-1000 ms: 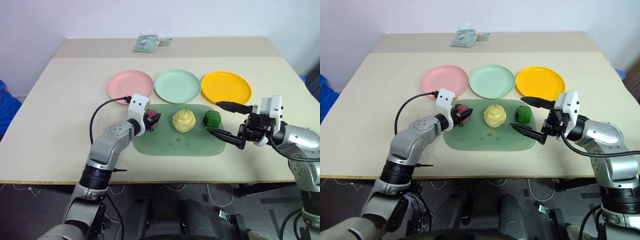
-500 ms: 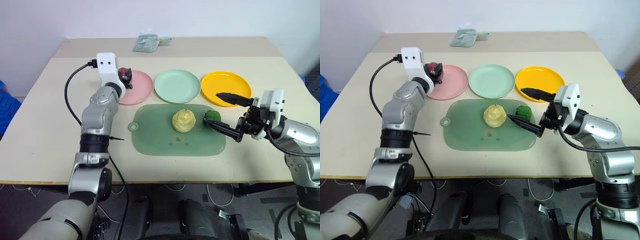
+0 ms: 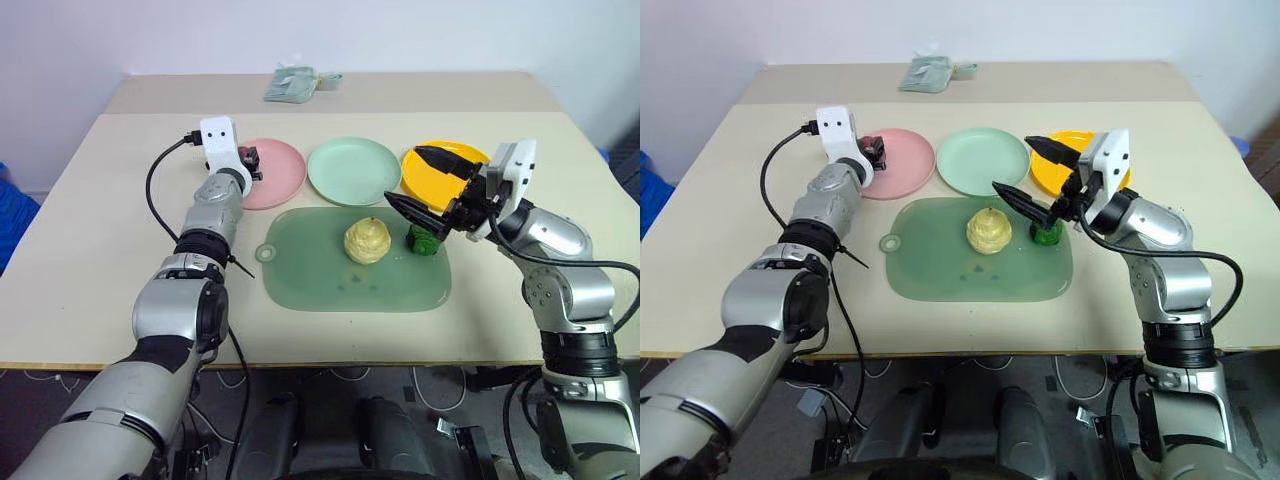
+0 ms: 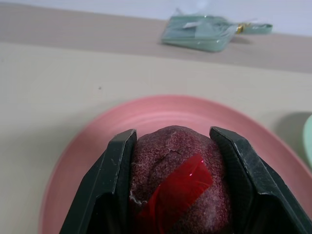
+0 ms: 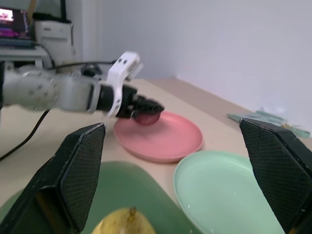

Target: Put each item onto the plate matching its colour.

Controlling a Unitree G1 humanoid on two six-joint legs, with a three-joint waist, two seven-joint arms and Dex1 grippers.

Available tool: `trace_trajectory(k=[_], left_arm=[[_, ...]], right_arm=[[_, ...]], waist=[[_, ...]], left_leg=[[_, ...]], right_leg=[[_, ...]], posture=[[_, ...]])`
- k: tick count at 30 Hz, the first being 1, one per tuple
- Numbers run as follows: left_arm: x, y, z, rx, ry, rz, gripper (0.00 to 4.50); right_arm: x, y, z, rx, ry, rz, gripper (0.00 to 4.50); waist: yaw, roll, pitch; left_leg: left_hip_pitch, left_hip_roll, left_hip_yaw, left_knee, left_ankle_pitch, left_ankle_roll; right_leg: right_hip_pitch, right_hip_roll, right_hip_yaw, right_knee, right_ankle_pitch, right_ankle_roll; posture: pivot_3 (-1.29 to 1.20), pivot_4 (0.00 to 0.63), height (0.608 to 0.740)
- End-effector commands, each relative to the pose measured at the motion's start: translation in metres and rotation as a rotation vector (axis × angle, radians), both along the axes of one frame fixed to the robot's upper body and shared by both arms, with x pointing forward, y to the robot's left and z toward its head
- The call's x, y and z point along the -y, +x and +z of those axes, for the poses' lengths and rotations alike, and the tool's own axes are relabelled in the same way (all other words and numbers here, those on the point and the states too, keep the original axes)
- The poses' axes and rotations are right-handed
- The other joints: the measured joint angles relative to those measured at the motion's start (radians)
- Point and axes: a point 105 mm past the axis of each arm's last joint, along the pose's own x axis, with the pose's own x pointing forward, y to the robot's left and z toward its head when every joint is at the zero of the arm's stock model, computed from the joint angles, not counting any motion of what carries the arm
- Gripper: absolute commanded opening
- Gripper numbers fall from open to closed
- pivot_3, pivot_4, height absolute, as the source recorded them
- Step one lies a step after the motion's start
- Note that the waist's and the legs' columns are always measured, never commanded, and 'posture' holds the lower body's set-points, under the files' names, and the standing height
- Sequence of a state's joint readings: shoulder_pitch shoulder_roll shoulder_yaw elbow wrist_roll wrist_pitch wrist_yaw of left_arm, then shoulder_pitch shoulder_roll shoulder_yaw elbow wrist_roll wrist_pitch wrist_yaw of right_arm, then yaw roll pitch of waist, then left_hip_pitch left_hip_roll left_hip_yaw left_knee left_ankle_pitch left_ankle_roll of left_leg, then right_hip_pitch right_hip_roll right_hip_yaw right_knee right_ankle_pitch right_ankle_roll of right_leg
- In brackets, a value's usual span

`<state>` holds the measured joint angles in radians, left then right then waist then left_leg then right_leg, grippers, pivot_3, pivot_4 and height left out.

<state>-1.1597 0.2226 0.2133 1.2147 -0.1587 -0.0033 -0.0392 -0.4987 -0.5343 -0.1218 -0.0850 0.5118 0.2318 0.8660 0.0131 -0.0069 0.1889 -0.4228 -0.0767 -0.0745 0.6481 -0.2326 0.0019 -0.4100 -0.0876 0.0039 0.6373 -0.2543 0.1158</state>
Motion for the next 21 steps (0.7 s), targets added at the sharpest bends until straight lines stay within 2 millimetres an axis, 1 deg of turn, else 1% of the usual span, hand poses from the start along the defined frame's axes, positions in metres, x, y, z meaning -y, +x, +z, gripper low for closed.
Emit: trace_trajectory(k=[1, 6, 8, 9, 10, 11, 12, 15, 17, 19, 21], left_arm=[[0.004, 0.003, 0.019, 0.064, 0.014, -0.003, 1.79], [0.008, 0.002, 0.009, 0.039, -0.003, -0.022, 1.79], [0.009, 0.002, 0.007, 0.033, -0.005, -0.029, 2.86], [0.009, 0.002, 0.007, 0.034, -0.002, -0.027, 3.20], [0.009, 0.001, 0.007, 0.037, 0.001, -0.025, 3.77], [0.010, 0.001, 0.008, 0.042, 0.000, -0.025, 4.21], [0.010, 0.001, 0.009, 0.049, -0.003, -0.023, 4.43], [0.011, 0.001, 0.016, 0.094, -0.018, -0.039, 4.43], [0.014, -0.001, 0.028, 0.168, -0.060, -0.078, 4.43], [0.018, -0.008, 0.041, 0.264, -0.073, -0.140, 4.43], [0.023, -0.020, 0.048, 0.331, -0.080, -0.210, 4.43]], right_arm=[[-0.007, 0.002, 0.013, 0.057, 0.021, -0.001, 4.50], [-0.017, 0.007, 0.014, 0.057, 0.040, -0.003, 4.50], [-0.021, 0.007, 0.014, 0.058, 0.045, 0.000, 4.50], [-0.022, 0.007, 0.014, 0.059, 0.045, 0.000, 4.50], [-0.023, 0.007, 0.014, 0.059, 0.045, 0.001, 4.50], [-0.023, 0.007, 0.013, 0.059, 0.045, 0.000, 4.50], [-0.023, 0.007, 0.013, 0.059, 0.044, -0.001, 4.50], [-0.022, 0.008, 0.013, 0.056, 0.042, -0.007, 4.50], [-0.022, 0.008, 0.010, 0.049, 0.018, -0.013, 4.50], [-0.023, 0.010, 0.003, 0.032, -0.032, -0.040, 4.50], [-0.023, 0.012, 0.000, 0.024, -0.056, -0.057, 4.50]], waist=[[0.000, 0.000, 0.000], [-0.001, 0.000, 0.000], [-0.001, 0.000, 0.000], [-0.001, 0.000, 0.000], [-0.001, 0.000, 0.000], [-0.001, 0.000, 0.000], [-0.001, 0.000, 0.000], [-0.001, 0.000, 0.000], [-0.001, 0.000, 0.000], [-0.003, 0.000, 0.000], [-0.005, 0.000, 0.000]], left_leg=[[0.000, 0.000, 0.000, 0.000, 0.000, 0.000], [-0.001, 0.000, 0.000, 0.001, -0.001, 0.001], [-0.001, 0.000, 0.000, 0.001, -0.001, 0.001], [-0.001, 0.000, 0.001, 0.002, 0.000, 0.001], [-0.002, 0.000, 0.001, 0.001, 0.000, 0.001], [-0.002, 0.000, 0.001, 0.001, 0.000, 0.001], [-0.003, 0.000, 0.002, 0.001, 0.000, 0.001], [-0.003, 0.000, 0.003, 0.002, 0.000, 0.001], [-0.003, 0.000, 0.003, 0.002, 0.000, 0.001], [-0.003, 0.000, 0.004, 0.001, 0.001, -0.001], [-0.004, 0.000, 0.006, 0.001, 0.002, -0.003]], right_leg=[[0.000, 0.000, 0.000, 0.000, 0.000, 0.000], [-0.002, 0.000, 0.000, 0.004, 0.000, 0.000], [-0.004, 0.000, 0.000, 0.006, 0.000, 0.000], [-0.004, 0.000, 0.000, 0.007, 0.000, 0.000], [-0.005, 0.000, 0.000, 0.008, 0.000, 0.000], [-0.006, 0.000, 0.000, 0.009, 0.000, 0.000], [-0.007, 0.000, 0.001, 0.009, 0.000, 0.000], [-0.008, 0.000, 0.001, 0.010, 0.000, 0.000], [-0.009, -0.001, 0.001, 0.010, 0.000, 0.000], [-0.009, -0.001, 0.002, 0.010, 0.000, 0.000], [-0.011, -0.001, 0.005, 0.011, 0.000, 0.000]], posture=[[0.00, 0.150, 0.740], [0.00, 0.150, 0.740], [0.00, 0.150, 0.740], [0.00, 0.150, 0.740], [0.00, 0.150, 0.740], [0.00, 0.150, 0.740], [0.00, 0.150, 0.740], [0.00, 0.150, 0.740], [0.00, 0.150, 0.740], [0.00, 0.150, 0.740], [0.00, 0.150, 0.740]])
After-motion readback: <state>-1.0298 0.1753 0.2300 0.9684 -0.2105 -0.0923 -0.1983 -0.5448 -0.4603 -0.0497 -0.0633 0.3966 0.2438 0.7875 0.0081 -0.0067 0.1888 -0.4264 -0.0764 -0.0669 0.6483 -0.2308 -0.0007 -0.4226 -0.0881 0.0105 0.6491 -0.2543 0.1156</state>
